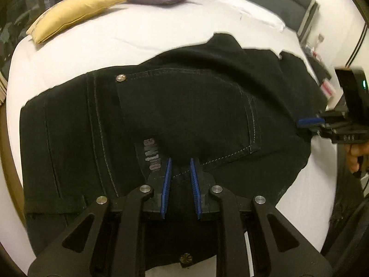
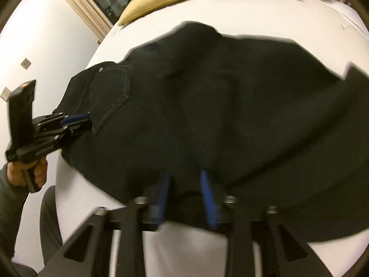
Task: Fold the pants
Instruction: 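Open the right gripper and withdraw it while the left gripper holds the waistband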
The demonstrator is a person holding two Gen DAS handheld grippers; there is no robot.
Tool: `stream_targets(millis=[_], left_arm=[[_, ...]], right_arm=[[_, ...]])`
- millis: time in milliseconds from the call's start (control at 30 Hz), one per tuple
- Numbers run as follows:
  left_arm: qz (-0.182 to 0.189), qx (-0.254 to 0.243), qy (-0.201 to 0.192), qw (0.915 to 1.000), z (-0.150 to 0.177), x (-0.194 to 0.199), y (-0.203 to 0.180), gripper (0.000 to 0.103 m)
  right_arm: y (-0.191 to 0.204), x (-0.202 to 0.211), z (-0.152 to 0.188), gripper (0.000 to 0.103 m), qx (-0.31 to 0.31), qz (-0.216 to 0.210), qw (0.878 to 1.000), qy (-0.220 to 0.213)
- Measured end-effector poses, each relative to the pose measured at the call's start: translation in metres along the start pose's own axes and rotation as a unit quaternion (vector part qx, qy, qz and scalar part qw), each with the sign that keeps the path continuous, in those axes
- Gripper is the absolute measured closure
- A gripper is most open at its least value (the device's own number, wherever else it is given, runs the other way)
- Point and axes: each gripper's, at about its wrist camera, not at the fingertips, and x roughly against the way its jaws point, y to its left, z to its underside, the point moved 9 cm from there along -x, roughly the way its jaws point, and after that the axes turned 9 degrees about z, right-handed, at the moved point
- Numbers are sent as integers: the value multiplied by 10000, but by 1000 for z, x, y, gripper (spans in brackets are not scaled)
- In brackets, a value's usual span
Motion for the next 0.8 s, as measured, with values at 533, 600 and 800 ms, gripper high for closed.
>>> stream_targets(millis=[533, 600, 800], left_arm=[[-405, 308, -142, 9986, -45, -15, -19, 86], [-463, 422, -195, 9978, -42, -10, -13, 86], [-627, 486, -426, 9959, -48, 6, -11, 86]], right_arm=[[5, -30, -75, 55, -253, -11, 9995, -199], [-5, -33, -62, 65, -239, 111, 9995, -177], [6, -1, -101, 64, -495, -50, 9968, -628]])
